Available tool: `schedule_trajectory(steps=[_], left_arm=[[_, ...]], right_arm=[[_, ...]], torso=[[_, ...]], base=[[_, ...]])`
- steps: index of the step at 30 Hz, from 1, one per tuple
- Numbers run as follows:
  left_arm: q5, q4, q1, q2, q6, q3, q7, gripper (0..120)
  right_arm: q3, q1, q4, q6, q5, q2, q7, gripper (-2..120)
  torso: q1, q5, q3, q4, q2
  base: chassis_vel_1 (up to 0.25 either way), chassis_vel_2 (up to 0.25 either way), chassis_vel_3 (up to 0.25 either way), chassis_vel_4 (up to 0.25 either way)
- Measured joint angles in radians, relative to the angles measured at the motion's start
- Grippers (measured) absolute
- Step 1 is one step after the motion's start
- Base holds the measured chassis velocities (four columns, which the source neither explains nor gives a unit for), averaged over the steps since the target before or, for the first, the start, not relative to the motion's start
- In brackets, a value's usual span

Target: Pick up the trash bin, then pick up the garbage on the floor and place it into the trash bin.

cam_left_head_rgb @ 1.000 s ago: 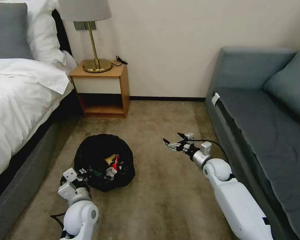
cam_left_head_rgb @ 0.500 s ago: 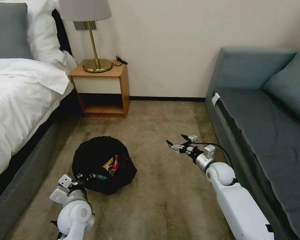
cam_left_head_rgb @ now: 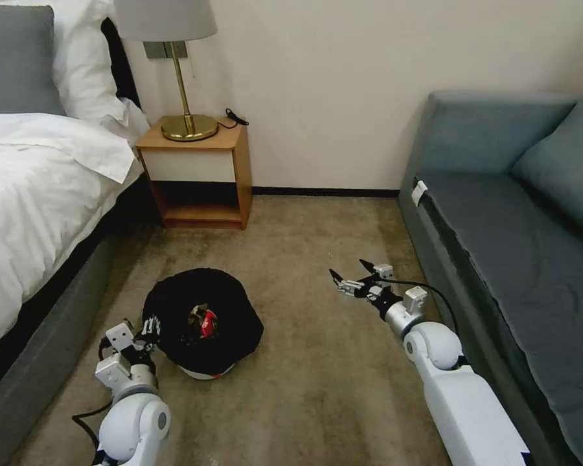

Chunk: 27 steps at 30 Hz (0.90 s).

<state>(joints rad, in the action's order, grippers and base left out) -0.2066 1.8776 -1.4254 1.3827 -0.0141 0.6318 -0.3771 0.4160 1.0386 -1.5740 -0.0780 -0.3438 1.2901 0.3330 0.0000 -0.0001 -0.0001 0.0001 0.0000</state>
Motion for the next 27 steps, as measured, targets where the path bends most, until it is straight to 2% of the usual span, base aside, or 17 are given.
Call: schedule_trajectory(steps=[2, 4, 6, 8, 10, 12, 21, 27], left_arm=[[0.092, -0.005, -0.001, -0.013, -0.053, 0.004, 0.027, 88], [0.112, -0.005, -0.002, -0.018, -0.068, 0.005, 0.034, 91], [0.199, 0.005, -0.017, -0.035, -0.124, 0.007, 0.057, 99], [0.223, 0.01, -0.022, -0.037, -0.137, 0.007, 0.06, 100], [0.306, 0.024, -0.043, -0.039, -0.176, 0.008, 0.062, 100], [0.352, 0.029, -0.057, -0.036, -0.202, 0.007, 0.062, 100], [0.453, 0.025, -0.108, -0.016, -0.31, -0.005, 0.043, 100], [0.459, 0.021, -0.129, -0.018, -0.338, -0.011, 0.043, 100]], right_arm=[[0.008, 0.015, -0.013, 0.01, 0.0, -0.002, -0.013, 100], [0.01, 0.019, -0.016, 0.011, 0.0, -0.002, -0.016, 100], [0.019, 0.046, -0.037, 0.027, 0.001, 0.003, -0.045, 100], [0.023, 0.057, -0.047, 0.034, 0.002, 0.008, -0.054, 100], [0.032, 0.095, -0.082, 0.043, 0.007, 0.027, -0.085, 100], [0.036, 0.122, -0.107, 0.055, 0.006, 0.043, -0.116, 100], [0.058, 0.234, -0.197, 0.085, 0.037, 0.131, -0.185, 100], [0.056, 0.272, -0.202, 0.113, 0.089, 0.16, -0.19, 100]], torso=[[0.0, -0.0001, 0.0, 0.0, 0.0], [0.0, 0.0, 0.0, -0.0001, 0.0], [0.0, -0.0002, 0.0, -0.0001, 0.0], [0.0, -0.0001, 0.0, -0.0001, 0.0], [0.0, 0.0001, 0.0, -0.0001, 0.0], [0.0, -0.0001, 0.0, 0.0, 0.0], [0.0, -0.0001, 0.0, 0.0, 0.0], [0.0, 0.0, 0.0, -0.0002, 0.0]], base=[[0.0, 0.0, 0.0, 0.0], [0.0, 0.0, 0.0, 0.0], [0.0, 0.0, 0.0, 0.0], [0.0, 0.0, 0.0, 0.0], [0.0, 0.0, 0.0, 0.0], [0.0, 0.0, 0.0, 0.0], [0.0, 0.0, 0.0, 0.0], [0.0, 0.0, 0.0, 0.0]])
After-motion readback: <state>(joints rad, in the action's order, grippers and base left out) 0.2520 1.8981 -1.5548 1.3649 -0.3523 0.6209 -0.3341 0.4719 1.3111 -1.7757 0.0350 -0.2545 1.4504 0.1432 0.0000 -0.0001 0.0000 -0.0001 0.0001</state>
